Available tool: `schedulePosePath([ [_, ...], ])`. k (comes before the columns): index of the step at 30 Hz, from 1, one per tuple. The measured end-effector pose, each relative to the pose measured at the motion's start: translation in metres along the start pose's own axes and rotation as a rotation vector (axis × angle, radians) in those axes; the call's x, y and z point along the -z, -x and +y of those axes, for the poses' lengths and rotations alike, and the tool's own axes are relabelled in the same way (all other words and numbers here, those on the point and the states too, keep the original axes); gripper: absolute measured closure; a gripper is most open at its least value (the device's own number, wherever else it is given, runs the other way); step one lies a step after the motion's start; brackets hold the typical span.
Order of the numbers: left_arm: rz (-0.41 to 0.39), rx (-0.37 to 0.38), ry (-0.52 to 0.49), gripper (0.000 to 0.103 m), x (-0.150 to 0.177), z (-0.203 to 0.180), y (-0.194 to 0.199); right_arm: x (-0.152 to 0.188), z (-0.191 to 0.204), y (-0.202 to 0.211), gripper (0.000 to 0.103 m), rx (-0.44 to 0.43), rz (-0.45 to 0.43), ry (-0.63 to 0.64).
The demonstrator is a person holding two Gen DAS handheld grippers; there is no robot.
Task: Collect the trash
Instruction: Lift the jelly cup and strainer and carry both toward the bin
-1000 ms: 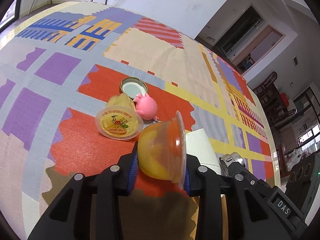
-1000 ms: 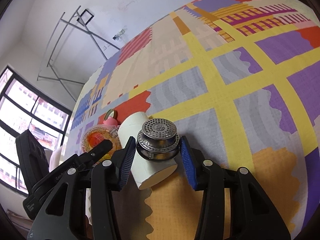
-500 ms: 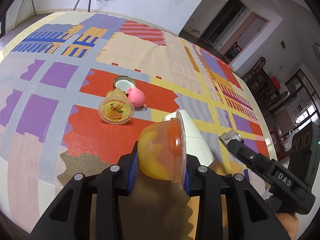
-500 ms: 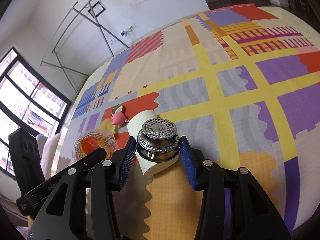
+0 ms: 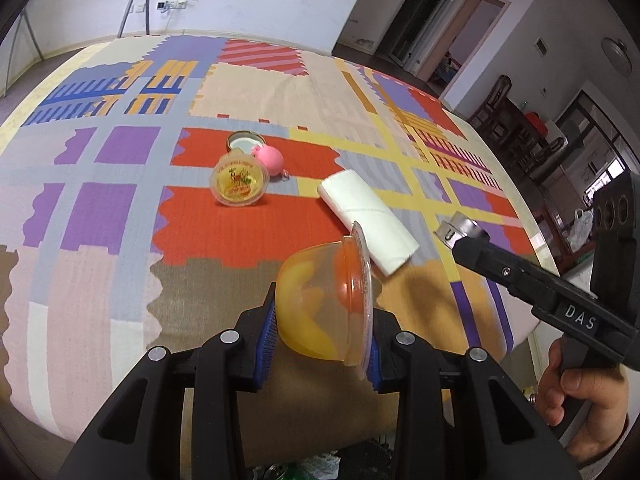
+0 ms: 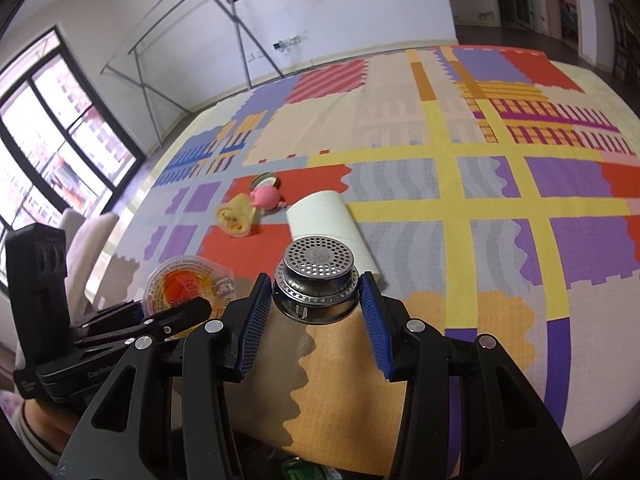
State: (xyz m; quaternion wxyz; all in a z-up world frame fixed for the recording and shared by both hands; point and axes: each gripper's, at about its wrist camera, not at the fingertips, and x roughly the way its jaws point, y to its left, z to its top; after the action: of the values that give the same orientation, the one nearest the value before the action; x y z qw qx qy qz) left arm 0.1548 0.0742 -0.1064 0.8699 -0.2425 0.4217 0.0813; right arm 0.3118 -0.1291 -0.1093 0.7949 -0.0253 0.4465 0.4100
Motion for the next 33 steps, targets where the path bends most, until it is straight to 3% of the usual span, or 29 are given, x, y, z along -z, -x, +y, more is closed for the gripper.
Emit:
schedulePosePath([
  [13, 0.032, 0.032, -0.119, 0.065, 0.033, -0.004, 0.028, 0.031, 0.044, 0.017, 0.058, 0.015, 0.039, 0.225],
  [33, 0.151, 0.095, -0.268, 0.065, 0.092, 0.002, 0.037, 0.105, 0.058, 0.021, 0.058, -0.042, 0.196, 0.456],
])
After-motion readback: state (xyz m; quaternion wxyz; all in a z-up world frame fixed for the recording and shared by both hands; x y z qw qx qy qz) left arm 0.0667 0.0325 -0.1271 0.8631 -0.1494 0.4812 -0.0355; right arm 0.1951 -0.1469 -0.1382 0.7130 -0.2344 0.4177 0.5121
